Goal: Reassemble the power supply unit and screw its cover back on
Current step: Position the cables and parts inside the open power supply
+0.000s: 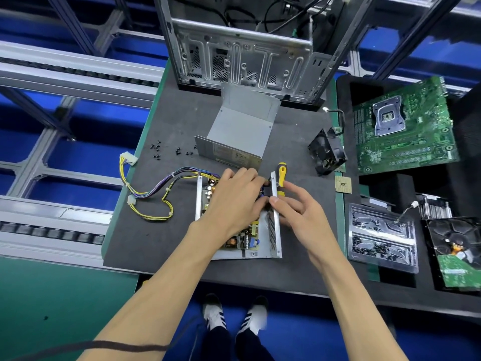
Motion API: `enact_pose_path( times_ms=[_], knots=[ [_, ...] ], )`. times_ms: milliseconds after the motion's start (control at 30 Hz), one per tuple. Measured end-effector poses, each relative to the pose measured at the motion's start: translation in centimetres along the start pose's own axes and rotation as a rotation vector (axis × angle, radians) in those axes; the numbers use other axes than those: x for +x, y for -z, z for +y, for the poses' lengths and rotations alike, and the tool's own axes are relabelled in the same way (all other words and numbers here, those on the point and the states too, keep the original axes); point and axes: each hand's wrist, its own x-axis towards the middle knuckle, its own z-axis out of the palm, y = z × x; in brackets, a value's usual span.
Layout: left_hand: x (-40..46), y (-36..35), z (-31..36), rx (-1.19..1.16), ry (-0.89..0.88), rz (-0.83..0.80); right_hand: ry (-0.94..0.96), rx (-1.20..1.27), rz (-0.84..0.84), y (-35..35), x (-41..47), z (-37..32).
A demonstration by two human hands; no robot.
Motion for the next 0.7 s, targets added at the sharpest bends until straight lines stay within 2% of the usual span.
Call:
enact_pose_path(
  times_ms=[300,500,700],
  knots=[
    [0.5,-0.2,0.0,-0.011,-0.031,-0.059,0.009,0.009,-0.021,-0.1,0.5,-0.1],
    [0.0,-0.3,0.2,-0.036,-0.013,0.002,-0.033,0.070,0.024,-0.2,0.7,-0.2],
    [0.0,0.5,0.6,-0.046,0.020,-0.056,0.044,-0.172,0.046,-2.0,1.4,-0.7]
  ],
)
